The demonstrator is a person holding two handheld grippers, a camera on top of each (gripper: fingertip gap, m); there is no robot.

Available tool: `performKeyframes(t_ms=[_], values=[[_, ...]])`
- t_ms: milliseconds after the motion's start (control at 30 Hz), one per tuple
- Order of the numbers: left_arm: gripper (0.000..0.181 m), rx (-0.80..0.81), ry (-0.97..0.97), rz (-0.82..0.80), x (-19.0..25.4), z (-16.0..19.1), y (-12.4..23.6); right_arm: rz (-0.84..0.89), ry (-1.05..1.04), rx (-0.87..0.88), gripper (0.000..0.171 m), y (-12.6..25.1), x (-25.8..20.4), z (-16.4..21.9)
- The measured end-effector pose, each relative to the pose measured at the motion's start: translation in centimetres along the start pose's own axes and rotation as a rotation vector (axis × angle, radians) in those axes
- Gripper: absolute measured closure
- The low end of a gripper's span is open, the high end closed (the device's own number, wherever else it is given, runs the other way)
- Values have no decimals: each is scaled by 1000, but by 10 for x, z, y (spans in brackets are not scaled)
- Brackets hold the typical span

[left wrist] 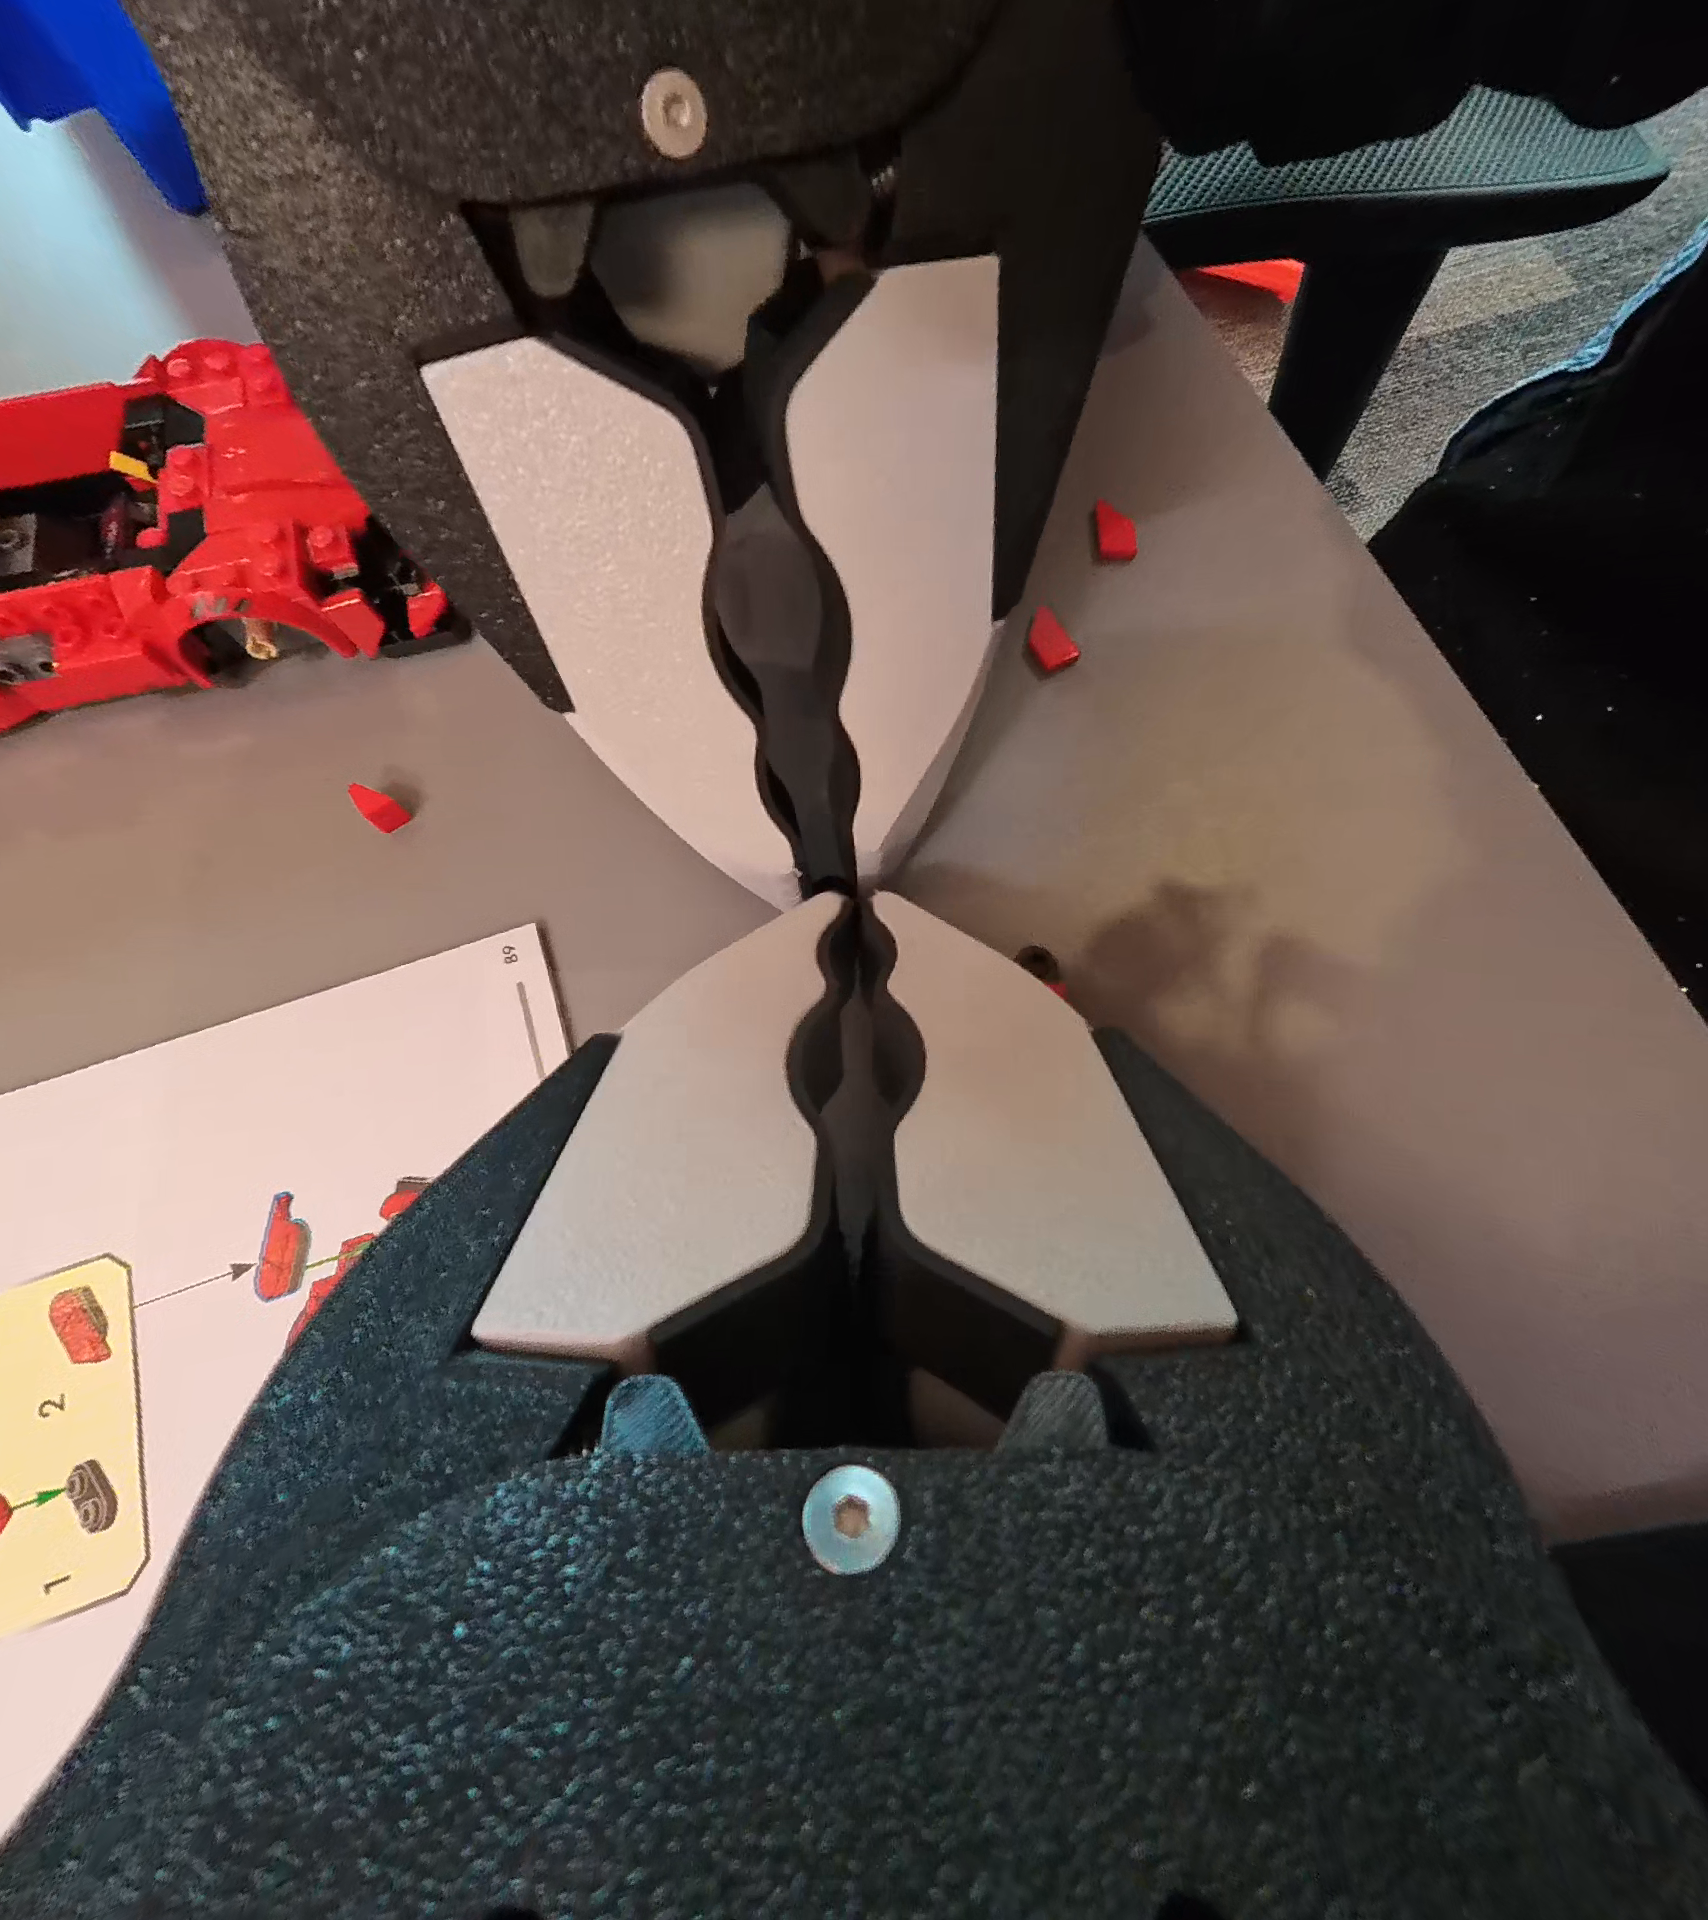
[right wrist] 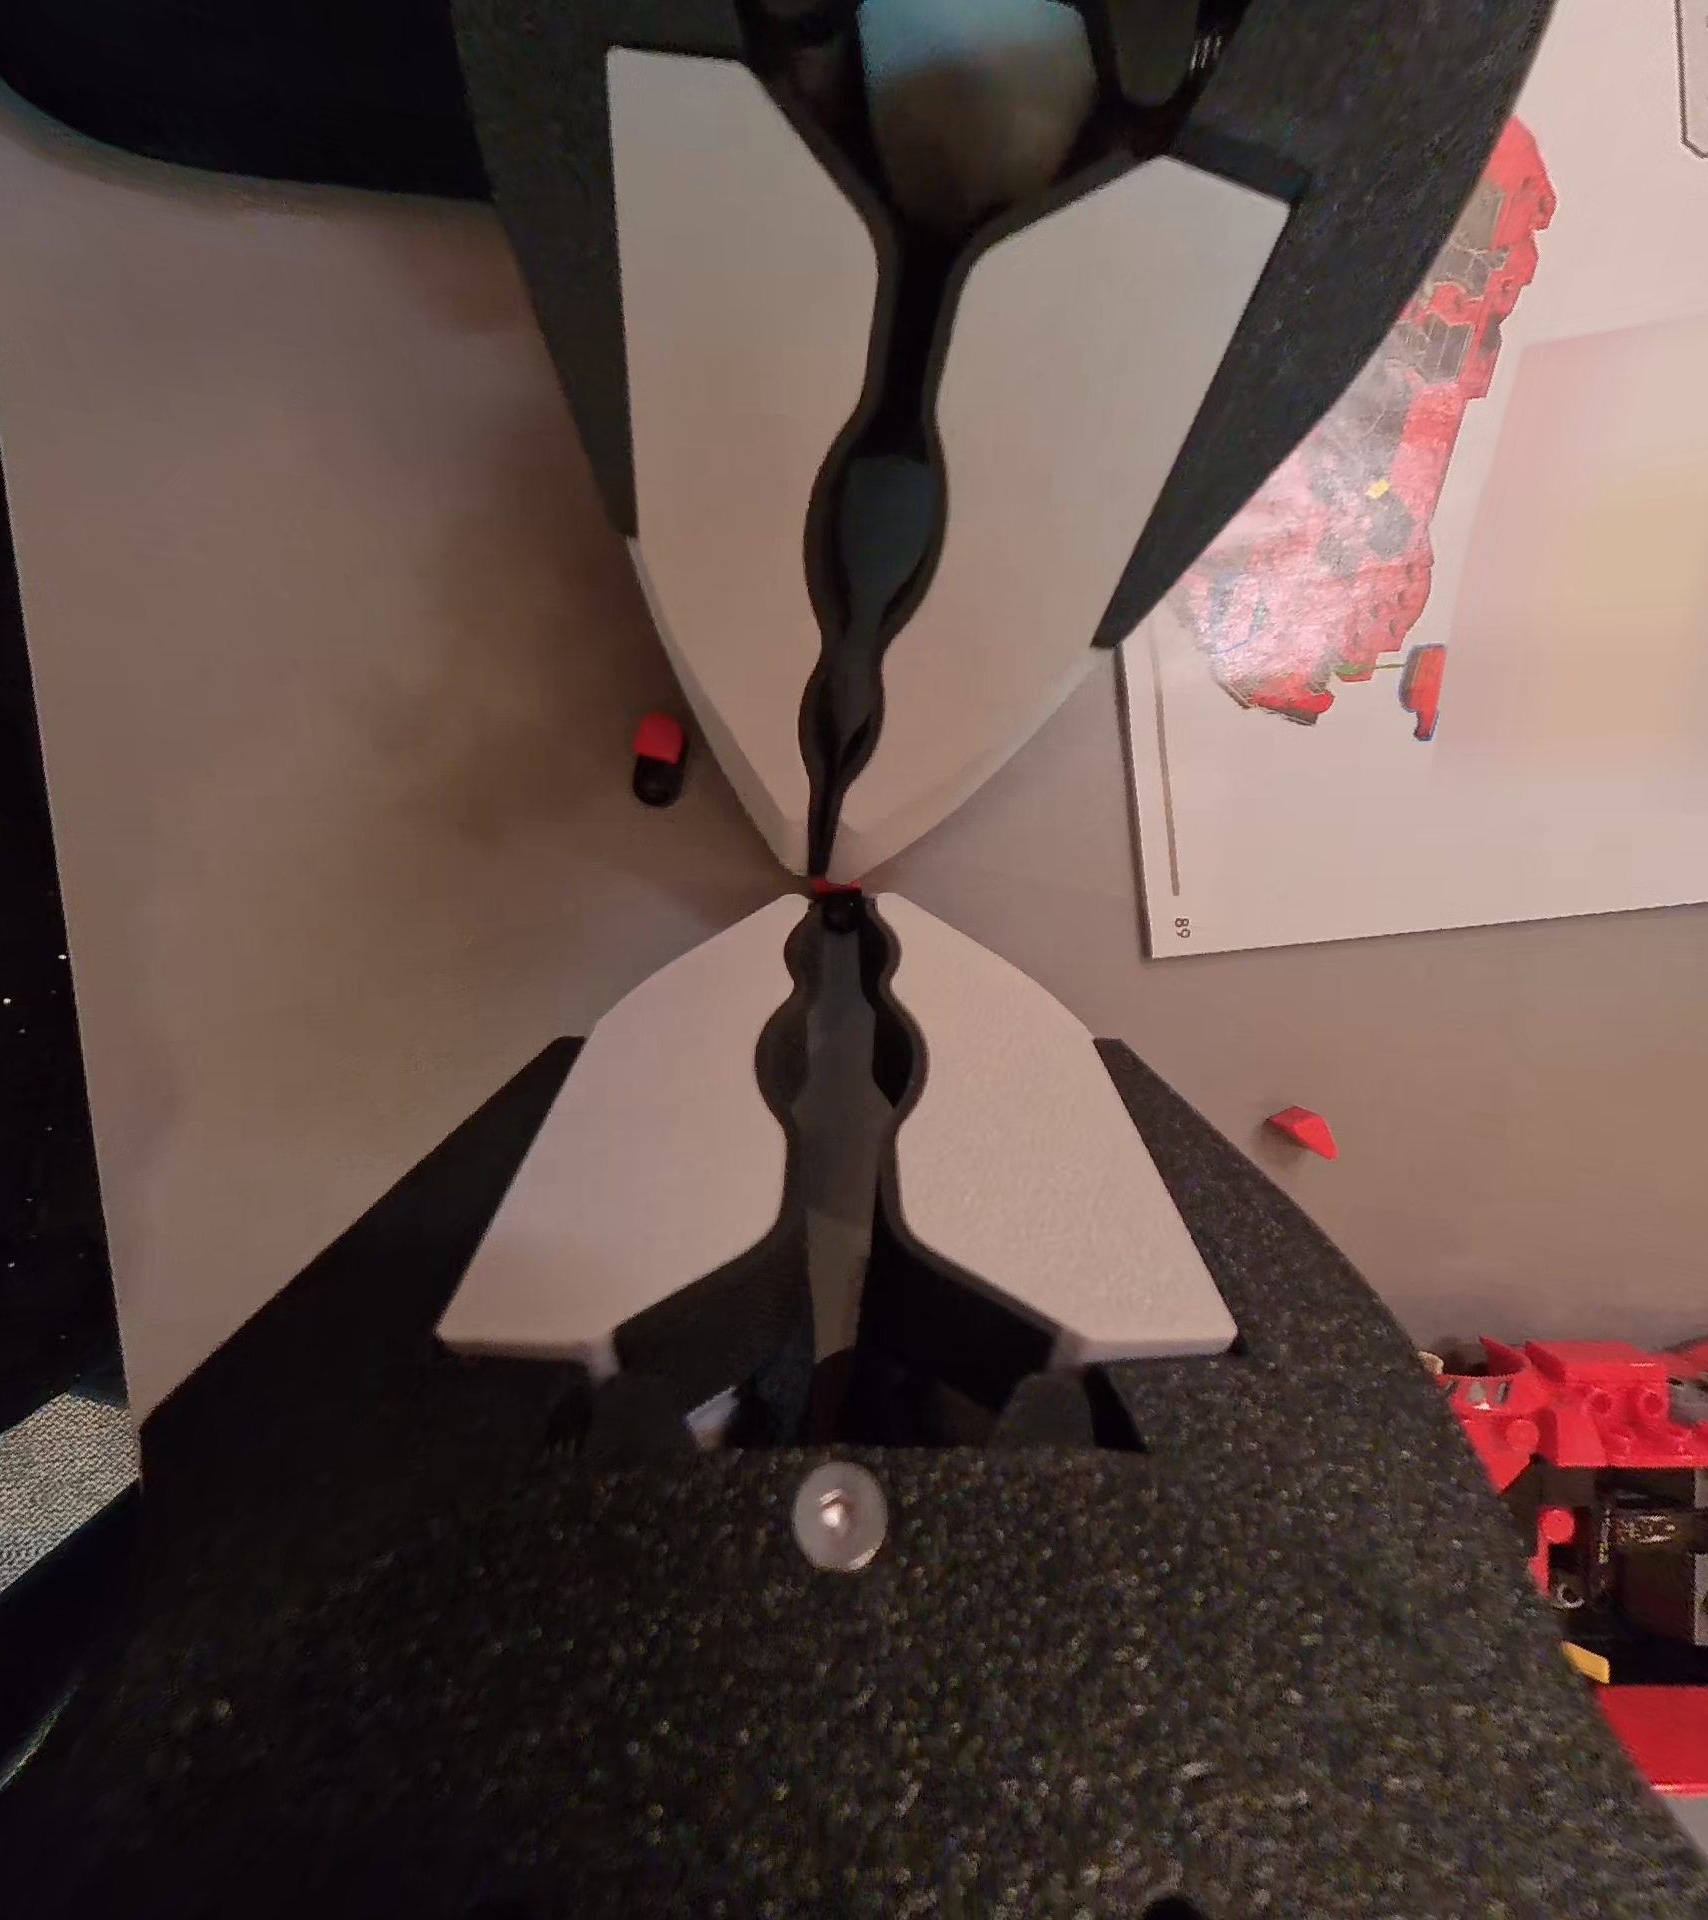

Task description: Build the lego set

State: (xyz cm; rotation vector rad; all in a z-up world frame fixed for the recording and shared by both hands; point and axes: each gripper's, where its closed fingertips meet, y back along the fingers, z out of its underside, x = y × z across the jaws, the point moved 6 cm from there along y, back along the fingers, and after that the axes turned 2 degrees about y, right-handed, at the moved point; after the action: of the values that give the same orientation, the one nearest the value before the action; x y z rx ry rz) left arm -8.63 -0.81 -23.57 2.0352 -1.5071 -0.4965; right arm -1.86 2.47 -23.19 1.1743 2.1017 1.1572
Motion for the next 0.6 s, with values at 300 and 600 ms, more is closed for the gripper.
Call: performKeyframes(t_ms=[300, 600], values=[[181, -1, 87, 48, -4, 1, 0, 4, 7, -2, 164, 0, 0, 0], [180, -6, 174, 83, -9, 2, 0, -16, 17, 13, 164, -1, 1, -1]])
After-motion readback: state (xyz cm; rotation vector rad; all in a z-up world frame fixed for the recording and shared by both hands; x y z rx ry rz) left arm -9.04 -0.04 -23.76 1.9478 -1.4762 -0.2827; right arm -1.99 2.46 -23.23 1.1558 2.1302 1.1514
